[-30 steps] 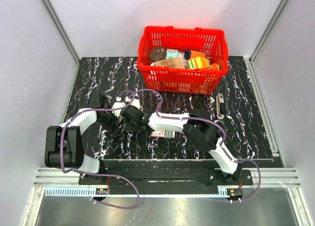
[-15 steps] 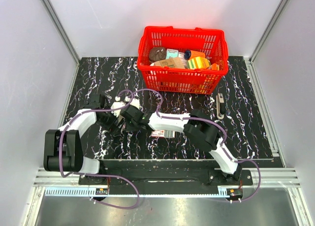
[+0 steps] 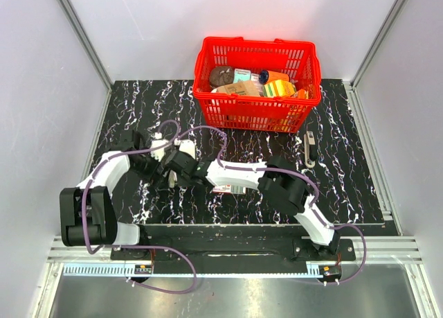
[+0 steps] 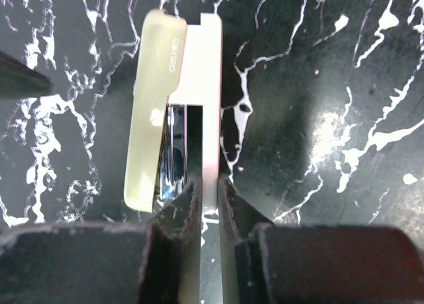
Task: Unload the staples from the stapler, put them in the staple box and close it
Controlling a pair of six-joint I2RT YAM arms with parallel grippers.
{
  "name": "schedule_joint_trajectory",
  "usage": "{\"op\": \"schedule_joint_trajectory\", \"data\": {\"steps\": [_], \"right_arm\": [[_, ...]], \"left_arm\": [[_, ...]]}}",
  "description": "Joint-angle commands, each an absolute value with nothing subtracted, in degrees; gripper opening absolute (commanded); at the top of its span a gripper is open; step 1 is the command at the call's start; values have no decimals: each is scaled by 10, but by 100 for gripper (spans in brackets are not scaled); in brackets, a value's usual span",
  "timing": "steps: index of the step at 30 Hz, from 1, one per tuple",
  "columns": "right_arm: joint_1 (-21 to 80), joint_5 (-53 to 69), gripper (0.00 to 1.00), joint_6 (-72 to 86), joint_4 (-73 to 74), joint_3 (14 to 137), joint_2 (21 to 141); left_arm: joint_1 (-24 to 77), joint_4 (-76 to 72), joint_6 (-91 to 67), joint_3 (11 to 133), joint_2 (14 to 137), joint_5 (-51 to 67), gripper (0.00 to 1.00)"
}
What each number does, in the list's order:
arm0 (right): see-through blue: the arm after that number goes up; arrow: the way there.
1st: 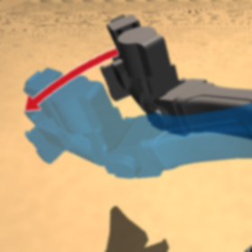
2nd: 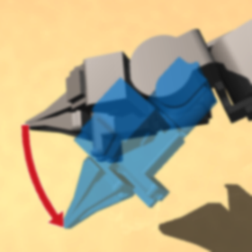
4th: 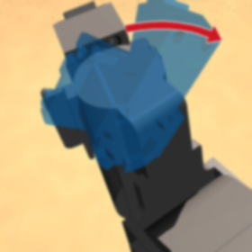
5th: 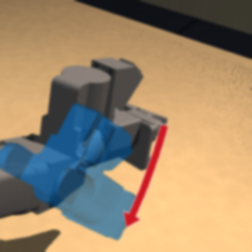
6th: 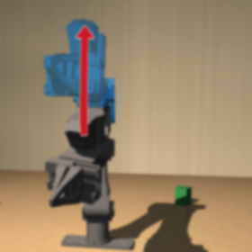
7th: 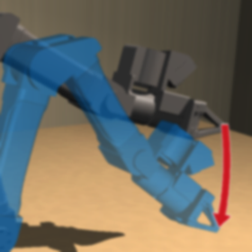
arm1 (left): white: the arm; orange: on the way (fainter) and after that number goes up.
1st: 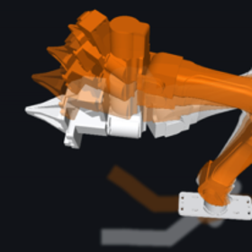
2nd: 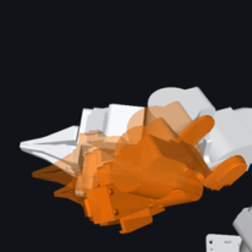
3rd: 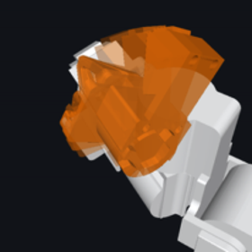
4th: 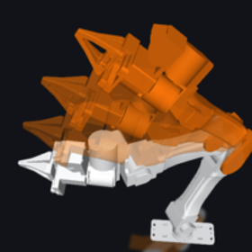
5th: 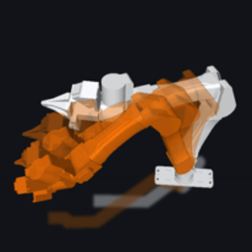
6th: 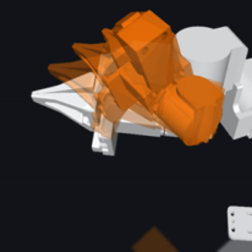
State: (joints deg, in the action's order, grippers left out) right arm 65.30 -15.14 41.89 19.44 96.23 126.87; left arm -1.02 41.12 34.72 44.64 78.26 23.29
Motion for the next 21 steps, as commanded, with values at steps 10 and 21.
{"op": "schedule_joint_trajectory", "data": {"steps": [10, 21], "right_arm": [[665, -196, 9, 422, 215, 982, 1270], [664, -201, 7, 427, 214, 1004, 1272]], "left_arm": [[-55, 413, 295, 515, 809, 394, 99], [-4, 289, 240, 475, 826, 240, 96]]}}
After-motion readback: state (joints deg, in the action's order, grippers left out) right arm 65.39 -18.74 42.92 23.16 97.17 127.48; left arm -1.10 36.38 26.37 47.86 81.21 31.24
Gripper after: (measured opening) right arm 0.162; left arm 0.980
